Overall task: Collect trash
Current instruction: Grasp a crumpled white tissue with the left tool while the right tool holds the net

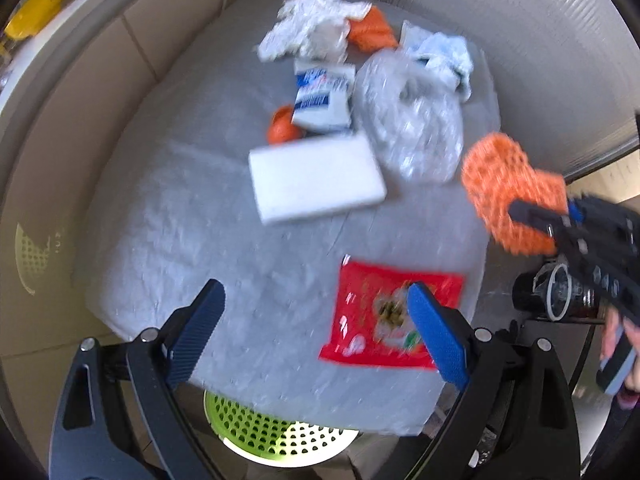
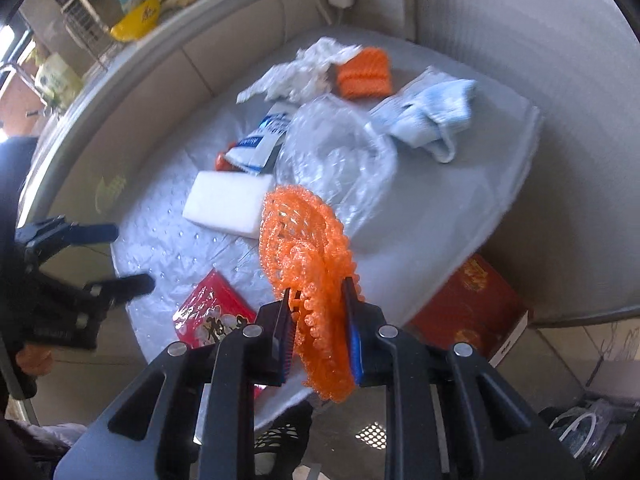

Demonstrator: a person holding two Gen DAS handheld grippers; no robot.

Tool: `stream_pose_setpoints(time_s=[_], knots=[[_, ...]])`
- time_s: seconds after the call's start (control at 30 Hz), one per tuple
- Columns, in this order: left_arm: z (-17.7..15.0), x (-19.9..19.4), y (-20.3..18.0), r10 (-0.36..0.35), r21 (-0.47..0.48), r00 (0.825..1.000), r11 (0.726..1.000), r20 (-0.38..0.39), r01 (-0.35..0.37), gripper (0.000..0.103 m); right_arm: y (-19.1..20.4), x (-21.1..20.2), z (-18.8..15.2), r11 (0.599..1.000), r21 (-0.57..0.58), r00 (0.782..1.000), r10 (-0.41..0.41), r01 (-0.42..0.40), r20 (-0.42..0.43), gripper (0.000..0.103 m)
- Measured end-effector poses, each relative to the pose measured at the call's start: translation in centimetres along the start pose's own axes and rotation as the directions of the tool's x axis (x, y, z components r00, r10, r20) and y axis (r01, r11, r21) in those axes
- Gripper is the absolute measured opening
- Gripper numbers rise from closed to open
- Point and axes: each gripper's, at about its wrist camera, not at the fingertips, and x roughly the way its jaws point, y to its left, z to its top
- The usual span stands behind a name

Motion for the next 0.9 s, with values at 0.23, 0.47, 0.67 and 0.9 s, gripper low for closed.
stream_pose_setpoints(time_s=[0.23, 0.47, 0.67, 0.9], knots=[[8.7, -0.1, -0.6, 0.015, 0.016, 0.994, 1.0, 0.104, -0.016, 0.092, -1.3, -2.2, 0.1, 0.999, 0.046, 0.999, 0.004, -0.006, 0.032, 0.023], [18.9, 5.1, 1.1, 0.04, -0.041, 0.995, 0.998, 0.088, -0.037, 0.092, -2.6, -2.2, 0.3, 0.996, 0.087, 0.999, 0.027, -0.03, 0.042, 0.024], [22.3, 9.5, 1.7, 0.057, -0.058, 0.998, 0.997, 0.009, -0.056, 0.092, -3.6, -1.4, 0.9, 0.994, 0.103, 0.998, 0.041, -0.045, 0.04, 0.024], [23.1, 12.0, 1.8, 0.019, -0.076, 0.998, 0.997, -0.066, -0.024, 0.05, -4.1, -1.0, 1.2, 0.992, 0.114, 0.998, 0.047, -0.052, 0.05, 0.024]])
